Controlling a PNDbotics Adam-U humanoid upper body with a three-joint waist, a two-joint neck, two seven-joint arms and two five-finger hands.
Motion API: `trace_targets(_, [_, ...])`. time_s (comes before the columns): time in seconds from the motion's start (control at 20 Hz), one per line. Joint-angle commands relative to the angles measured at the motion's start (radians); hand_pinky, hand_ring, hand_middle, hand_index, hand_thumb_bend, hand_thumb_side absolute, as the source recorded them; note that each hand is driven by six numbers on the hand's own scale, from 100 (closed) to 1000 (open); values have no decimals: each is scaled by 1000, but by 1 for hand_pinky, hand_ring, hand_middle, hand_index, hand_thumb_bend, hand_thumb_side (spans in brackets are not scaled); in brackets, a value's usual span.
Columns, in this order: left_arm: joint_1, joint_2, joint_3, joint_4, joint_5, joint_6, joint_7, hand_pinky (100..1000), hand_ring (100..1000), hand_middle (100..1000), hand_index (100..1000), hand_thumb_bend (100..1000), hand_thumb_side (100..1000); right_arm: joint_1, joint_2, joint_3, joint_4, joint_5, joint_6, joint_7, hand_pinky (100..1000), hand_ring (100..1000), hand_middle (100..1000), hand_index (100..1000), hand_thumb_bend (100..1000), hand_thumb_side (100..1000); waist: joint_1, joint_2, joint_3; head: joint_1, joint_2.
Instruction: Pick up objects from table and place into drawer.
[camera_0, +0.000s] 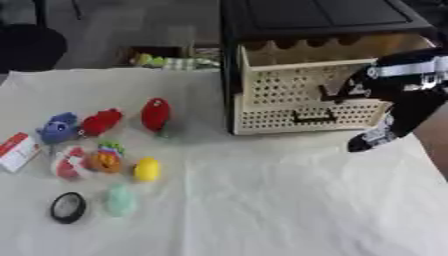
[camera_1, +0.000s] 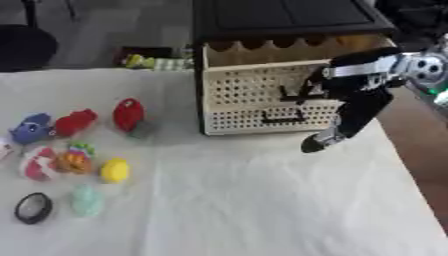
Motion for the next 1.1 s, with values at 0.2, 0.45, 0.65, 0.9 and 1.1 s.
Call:
trace_targets(0.2, [-10,10,-1,-14,5,-1,-5,406,462,507,736,100,925,28,-68,-29,-81,-33,40,-16,100,100,100,820,618,439,-2,-17,1,-6,-17])
trace_targets(0.45, [-9,9,-1,-14,6,1,-7,406,462,507,735,100,925,60,-90,-38,-128,-58,58,-33,100,100,100,819,621,443,-3,-16,1,-7,-17])
trace_targets(0.65, [-10,9,-1,-14,7,1,-9,407,463,508,735,100,925,81,-107,-42,-160,-71,70,-39,100,100,100,818,619,446,-4,-16,2,-7,-19])
trace_targets(0.9, [-10,9,-1,-14,7,0,-9,407,463,508,735,100,926,115,-129,-52,-200,-85,80,-48,100,100,100,817,620,449,-4,-15,2,-8,-20])
trace_targets(1.1, [-11,9,-2,-14,7,1,-11,407,463,509,735,100,925,136,-144,-58,-230,-94,87,-55,100,100,100,816,620,453,-4,-15,2,-9,-21])
